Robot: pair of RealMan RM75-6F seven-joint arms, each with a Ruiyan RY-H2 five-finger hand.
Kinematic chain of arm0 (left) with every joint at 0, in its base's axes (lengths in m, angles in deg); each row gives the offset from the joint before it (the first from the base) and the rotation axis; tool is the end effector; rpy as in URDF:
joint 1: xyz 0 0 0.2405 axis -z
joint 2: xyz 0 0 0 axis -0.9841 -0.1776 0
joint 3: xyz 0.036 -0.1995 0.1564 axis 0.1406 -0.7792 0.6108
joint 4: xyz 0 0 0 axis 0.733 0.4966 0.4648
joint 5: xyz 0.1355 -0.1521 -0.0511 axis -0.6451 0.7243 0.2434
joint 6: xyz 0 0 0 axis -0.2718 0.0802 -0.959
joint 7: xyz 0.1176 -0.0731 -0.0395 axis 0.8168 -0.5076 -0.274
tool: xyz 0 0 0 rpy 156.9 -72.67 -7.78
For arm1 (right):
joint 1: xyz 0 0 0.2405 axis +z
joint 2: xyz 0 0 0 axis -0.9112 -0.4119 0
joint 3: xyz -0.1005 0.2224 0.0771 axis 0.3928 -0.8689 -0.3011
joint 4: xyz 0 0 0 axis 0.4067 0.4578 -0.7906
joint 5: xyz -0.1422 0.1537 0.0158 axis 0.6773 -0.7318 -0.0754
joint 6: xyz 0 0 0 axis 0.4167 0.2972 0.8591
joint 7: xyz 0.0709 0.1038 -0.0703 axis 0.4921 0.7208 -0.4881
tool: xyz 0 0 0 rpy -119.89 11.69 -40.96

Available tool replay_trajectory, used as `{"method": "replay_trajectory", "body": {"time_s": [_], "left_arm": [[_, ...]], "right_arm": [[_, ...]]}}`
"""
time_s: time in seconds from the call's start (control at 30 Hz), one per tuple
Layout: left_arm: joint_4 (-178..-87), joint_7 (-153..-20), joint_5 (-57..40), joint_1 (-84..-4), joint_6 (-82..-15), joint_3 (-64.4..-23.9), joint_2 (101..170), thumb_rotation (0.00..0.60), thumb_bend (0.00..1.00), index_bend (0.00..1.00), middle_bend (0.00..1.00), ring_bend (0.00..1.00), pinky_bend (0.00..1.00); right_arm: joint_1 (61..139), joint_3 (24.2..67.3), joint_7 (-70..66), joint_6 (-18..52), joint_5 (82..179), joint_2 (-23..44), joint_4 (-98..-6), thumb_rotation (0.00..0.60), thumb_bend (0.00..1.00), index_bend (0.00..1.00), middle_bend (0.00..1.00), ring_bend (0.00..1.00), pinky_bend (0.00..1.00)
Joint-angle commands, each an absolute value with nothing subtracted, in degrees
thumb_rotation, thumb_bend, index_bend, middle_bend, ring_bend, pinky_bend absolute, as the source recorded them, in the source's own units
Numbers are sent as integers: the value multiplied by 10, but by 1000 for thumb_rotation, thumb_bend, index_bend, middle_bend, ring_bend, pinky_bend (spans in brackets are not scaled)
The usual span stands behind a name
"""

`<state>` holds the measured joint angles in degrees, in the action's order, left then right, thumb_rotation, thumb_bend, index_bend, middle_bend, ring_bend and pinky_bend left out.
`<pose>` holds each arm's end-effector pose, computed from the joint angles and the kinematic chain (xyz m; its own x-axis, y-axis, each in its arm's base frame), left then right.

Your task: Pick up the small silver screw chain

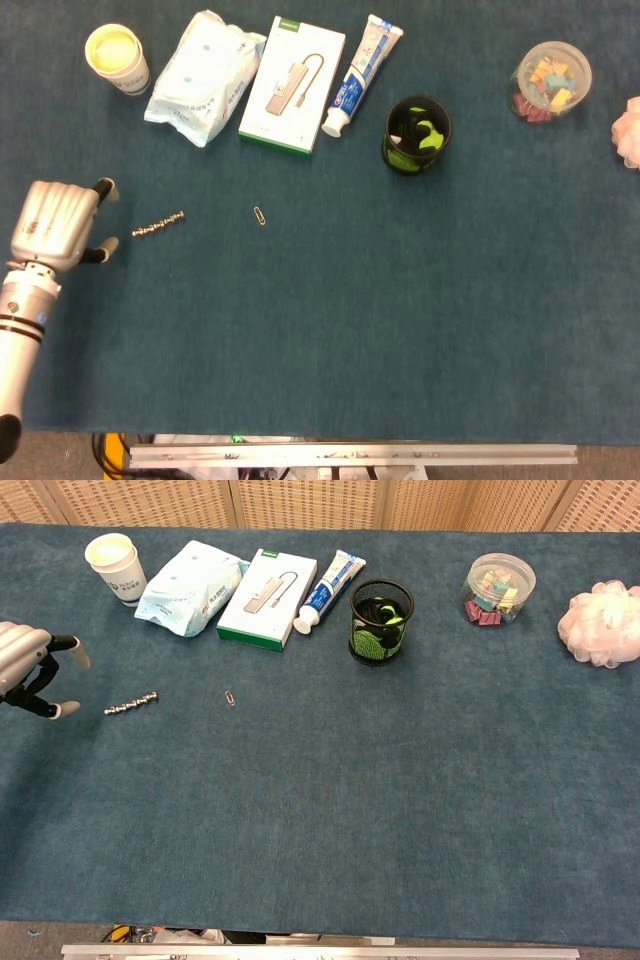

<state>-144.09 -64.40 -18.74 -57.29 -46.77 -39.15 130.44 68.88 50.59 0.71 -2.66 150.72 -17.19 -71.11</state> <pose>-0.2901 0.2676 0.0493 0.6224 0.2601 0.7382 0.7819 -0.1642 -0.6014 -0.3253 -0.1811 0.2143 0.4459 0.0168 0.8949 -0.8932 0.0724 0.4437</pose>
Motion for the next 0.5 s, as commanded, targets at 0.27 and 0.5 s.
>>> {"method": "replay_trajectory", "body": {"time_s": [0.27, 0.5], "left_arm": [[-1412, -637, -164, -565, -457, -394, 1344, 600, 210, 339, 826, 852, 947], [-1395, -633, -161, -562, -454, -390, 1366, 600, 210, 330, 826, 852, 947]], "right_arm": [[681, 508, 12, -36, 1506, -173, -708, 600, 0, 120, 286, 129, 185], [679, 508, 14, -39, 1505, -175, -707, 600, 0, 120, 286, 128, 186]]}}
